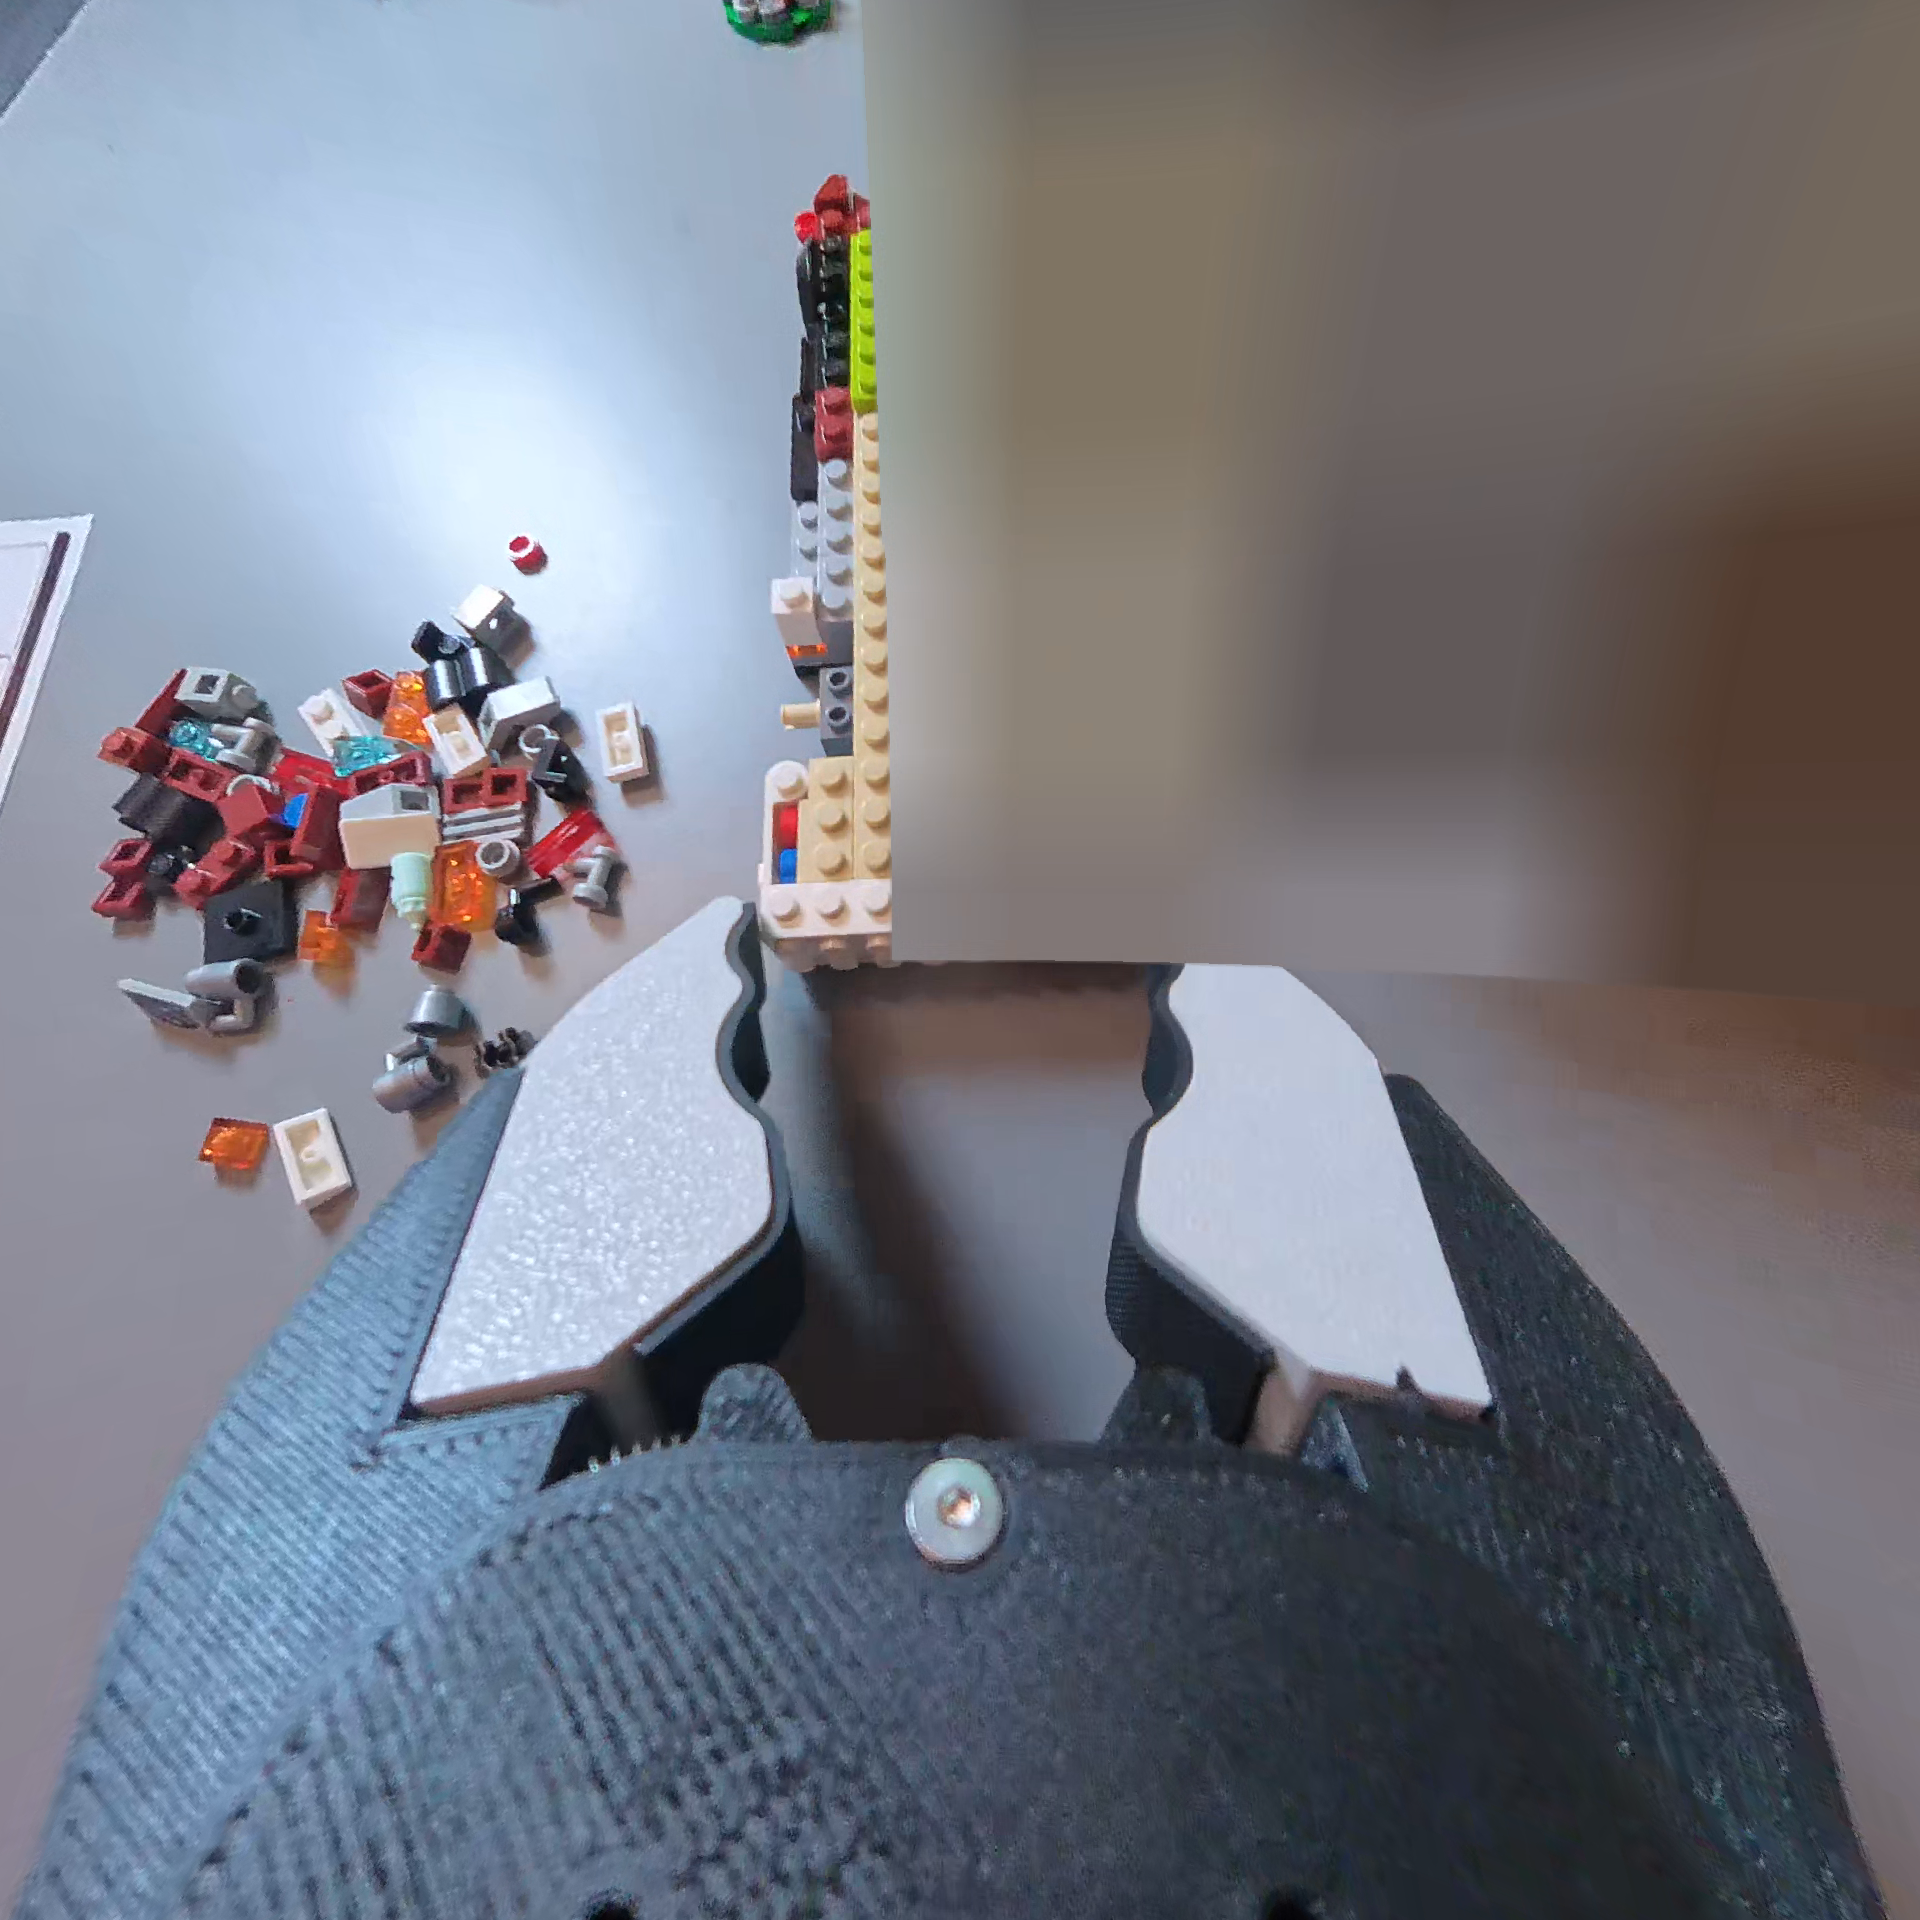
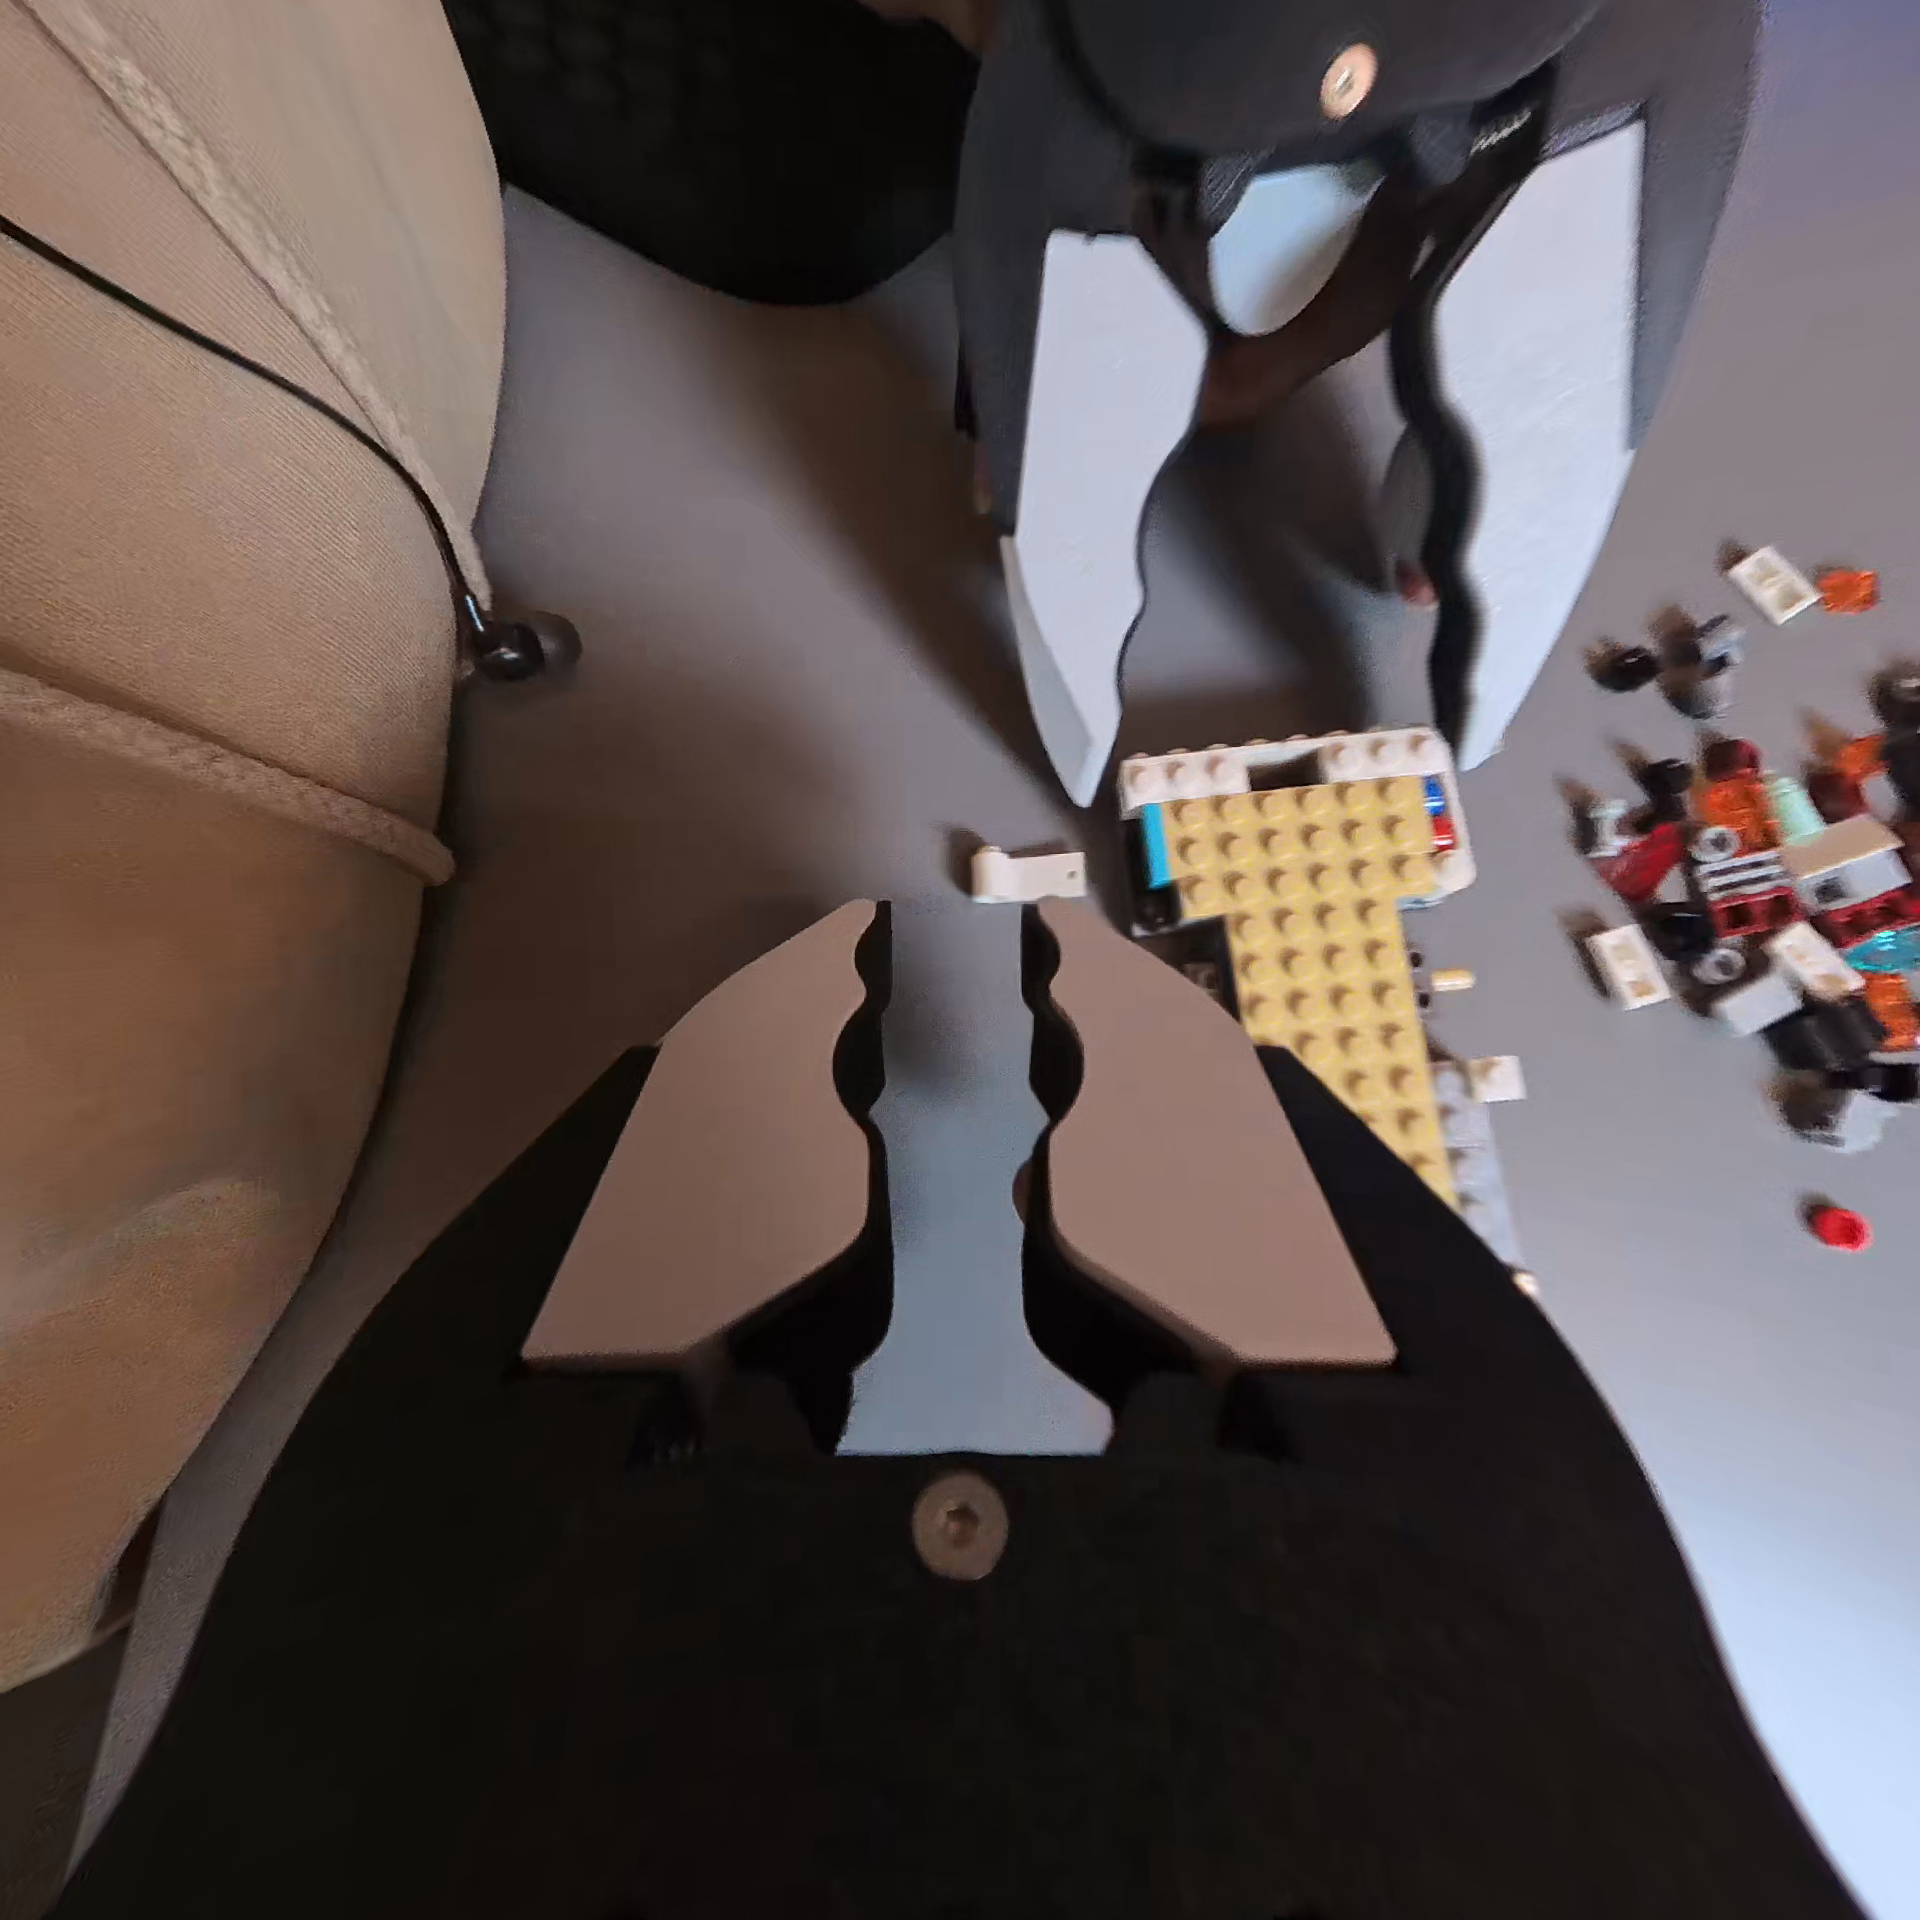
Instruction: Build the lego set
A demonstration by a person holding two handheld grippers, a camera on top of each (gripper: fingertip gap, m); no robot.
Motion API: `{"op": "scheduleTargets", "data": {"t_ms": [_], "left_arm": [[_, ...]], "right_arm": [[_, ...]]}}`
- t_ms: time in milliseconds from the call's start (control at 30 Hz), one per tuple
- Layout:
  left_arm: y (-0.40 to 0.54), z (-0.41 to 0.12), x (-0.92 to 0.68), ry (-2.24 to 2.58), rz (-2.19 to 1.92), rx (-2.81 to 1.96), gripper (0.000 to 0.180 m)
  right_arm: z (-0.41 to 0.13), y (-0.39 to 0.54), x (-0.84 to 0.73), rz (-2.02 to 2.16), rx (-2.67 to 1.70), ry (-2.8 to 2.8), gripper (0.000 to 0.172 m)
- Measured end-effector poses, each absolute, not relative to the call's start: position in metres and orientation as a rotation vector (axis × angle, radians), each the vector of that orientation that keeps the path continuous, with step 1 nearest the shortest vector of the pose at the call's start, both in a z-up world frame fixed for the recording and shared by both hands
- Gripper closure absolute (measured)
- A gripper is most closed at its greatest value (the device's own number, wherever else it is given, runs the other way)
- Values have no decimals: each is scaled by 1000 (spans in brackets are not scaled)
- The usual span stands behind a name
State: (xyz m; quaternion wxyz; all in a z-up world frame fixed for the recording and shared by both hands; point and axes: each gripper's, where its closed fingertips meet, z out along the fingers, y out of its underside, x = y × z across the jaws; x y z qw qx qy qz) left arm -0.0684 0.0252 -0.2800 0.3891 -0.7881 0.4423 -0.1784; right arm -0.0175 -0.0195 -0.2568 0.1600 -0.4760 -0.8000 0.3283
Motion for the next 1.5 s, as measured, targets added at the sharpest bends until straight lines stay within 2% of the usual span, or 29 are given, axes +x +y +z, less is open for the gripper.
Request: {"op": "scheduleTargets", "data": {"t_ms": [267, 400, 500, 600, 800, 967, 1067, 1300, 1433, 1500], "left_arm": [[21, -261, -74, 1121, -382, -1943, 113], [16, -259, -74, 1153, -337, -1914, 118], [9, -259, -68, 1173, -375, -1904, 124], [-2, -255, -57, 1205, -468, -1854, 130], [-33, -219, -26, 1273, -656, -1589, 139], [-47, -184, -12, 1196, -764, -1415, 151], [-51, -172, -13, 1162, -806, -1368, 164], [-46, -177, -18, 1158, -790, -1415, 176], [-34, -189, -24, 1133, -761, -1539, 177], [-26, -198, -29, 1118, -734, -1619, 177]], "right_arm": [[-276, -27, -33, 713, -1389, -2231, 150], [-287, -23, -36, 583, -1390, -2260, 163], [-286, -22, -35, 585, -1404, -2238, 163], [-269, -29, -34, 768, -1409, -2139, 164], [-184, -53, -28, 1512, -1303, -1749, 164], [-162, -63, -23, 1780, -1236, -1637, 164], [-162, -66, -25, 1828, -1229, -1629, 164], [-162, -52, -25, 1823, -1245, -1583, 164], [-175, -30, -26, 1626, -1322, -1581, 169], [-179, -22, -25, 1497, -1327, -1603, 166]]}}
